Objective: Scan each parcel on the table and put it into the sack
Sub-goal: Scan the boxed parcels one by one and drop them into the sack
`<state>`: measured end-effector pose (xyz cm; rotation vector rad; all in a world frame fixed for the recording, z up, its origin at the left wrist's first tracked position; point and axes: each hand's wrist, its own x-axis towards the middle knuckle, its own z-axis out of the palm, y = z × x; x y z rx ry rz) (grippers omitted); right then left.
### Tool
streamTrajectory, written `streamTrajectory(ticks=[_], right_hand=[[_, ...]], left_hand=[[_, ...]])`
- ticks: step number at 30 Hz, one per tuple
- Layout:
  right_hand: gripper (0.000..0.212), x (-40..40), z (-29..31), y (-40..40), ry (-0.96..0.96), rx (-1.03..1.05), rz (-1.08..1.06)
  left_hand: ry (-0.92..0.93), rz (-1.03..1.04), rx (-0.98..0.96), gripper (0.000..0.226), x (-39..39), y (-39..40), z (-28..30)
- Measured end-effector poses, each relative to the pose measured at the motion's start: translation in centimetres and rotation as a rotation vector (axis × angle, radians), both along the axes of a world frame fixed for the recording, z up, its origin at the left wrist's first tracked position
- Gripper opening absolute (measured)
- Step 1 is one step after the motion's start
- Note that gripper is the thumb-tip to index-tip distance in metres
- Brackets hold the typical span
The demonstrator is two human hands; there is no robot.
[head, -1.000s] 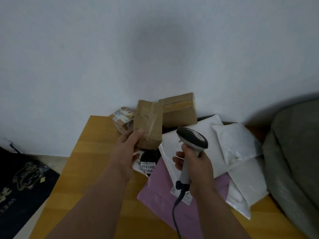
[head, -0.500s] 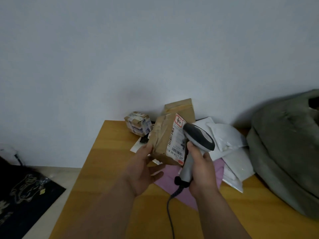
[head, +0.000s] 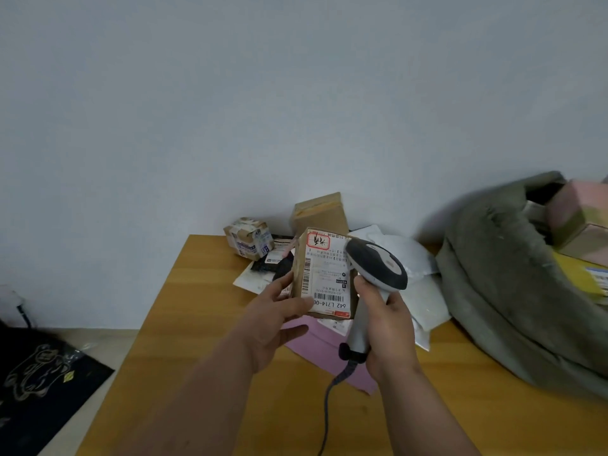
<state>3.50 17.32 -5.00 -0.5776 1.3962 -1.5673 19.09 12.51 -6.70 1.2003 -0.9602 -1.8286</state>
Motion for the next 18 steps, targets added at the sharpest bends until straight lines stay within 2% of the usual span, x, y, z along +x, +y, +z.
streamTrajectory(ticks=[6, 10, 18], right_hand=[[0.009, -6.4, -0.1, 3.5, 0.091, 0.070, -0.038], [0.014, -9.9, 0.5, 5.6, 0.115, 0.108, 0.098], [0.009, -14.8, 1.8, 8.6, 0.138, 0.140, 0.303]], left_hand=[[0.063, 0.152, -0.004, 0.065, -5.4, 1.9, -1.0], [0.058, 0.227, -0.029, 0.080, -8.3, 3.0, -0.8], [0.041, 0.315, -0.098, 0.061, -12.7, 4.7, 0.5]])
